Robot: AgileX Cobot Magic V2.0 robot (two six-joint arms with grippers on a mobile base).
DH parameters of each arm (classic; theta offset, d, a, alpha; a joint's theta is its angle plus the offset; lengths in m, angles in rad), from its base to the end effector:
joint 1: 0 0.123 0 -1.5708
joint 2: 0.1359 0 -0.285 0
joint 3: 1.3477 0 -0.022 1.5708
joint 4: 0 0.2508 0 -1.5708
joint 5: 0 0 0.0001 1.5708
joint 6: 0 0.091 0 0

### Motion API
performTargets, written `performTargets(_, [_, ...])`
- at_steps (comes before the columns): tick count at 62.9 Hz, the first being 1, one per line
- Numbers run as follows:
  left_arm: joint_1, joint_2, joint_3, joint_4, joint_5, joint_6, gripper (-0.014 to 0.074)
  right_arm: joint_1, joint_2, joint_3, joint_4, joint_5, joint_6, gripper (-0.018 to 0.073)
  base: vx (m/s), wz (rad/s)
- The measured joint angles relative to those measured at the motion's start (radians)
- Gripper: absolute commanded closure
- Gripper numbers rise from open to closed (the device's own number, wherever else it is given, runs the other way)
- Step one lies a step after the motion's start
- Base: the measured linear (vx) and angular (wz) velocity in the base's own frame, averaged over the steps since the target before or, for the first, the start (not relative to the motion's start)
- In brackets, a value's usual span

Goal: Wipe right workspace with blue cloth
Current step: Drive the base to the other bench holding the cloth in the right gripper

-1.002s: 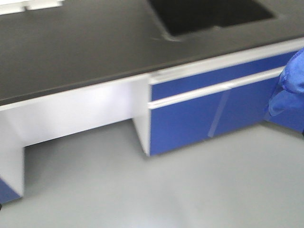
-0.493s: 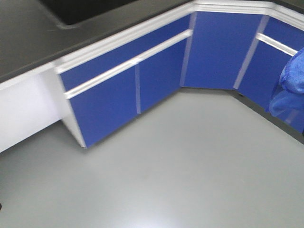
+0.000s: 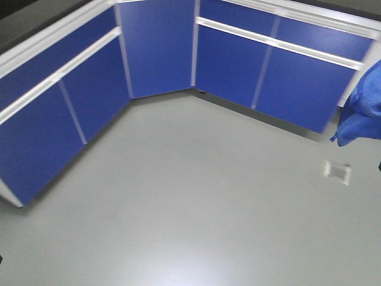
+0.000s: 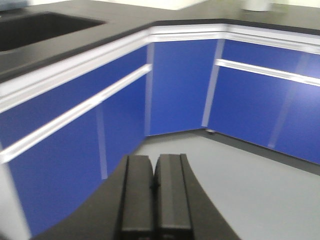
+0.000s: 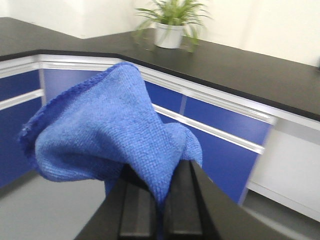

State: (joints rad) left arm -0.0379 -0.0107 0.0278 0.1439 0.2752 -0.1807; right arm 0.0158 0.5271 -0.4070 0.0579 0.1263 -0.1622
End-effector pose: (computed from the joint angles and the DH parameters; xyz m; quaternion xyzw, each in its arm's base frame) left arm 0.0550 0.0015 0.1797 -0.0140 0.7748 -0.0102 0.6320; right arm 0.1166 0.0025 0.2976 -0.0482 0.7595 -0.0261 0.6482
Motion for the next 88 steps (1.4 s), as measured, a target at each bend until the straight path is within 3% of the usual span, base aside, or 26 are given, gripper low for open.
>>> performTargets(46, [0.0, 0.0, 0.0, 0.0, 0.0, 0.0, 0.0602, 0.0, 0.0, 0.0, 0.0, 0.0, 0.0, 0.0564, -0.07, -0.74])
performTargets(88, [0.0, 0.0, 0.0, 0.0, 0.0, 0.0, 0.0602, 0.0, 0.0, 0.0, 0.0, 0.0, 0.0, 0.0564, 0.22, -0.5])
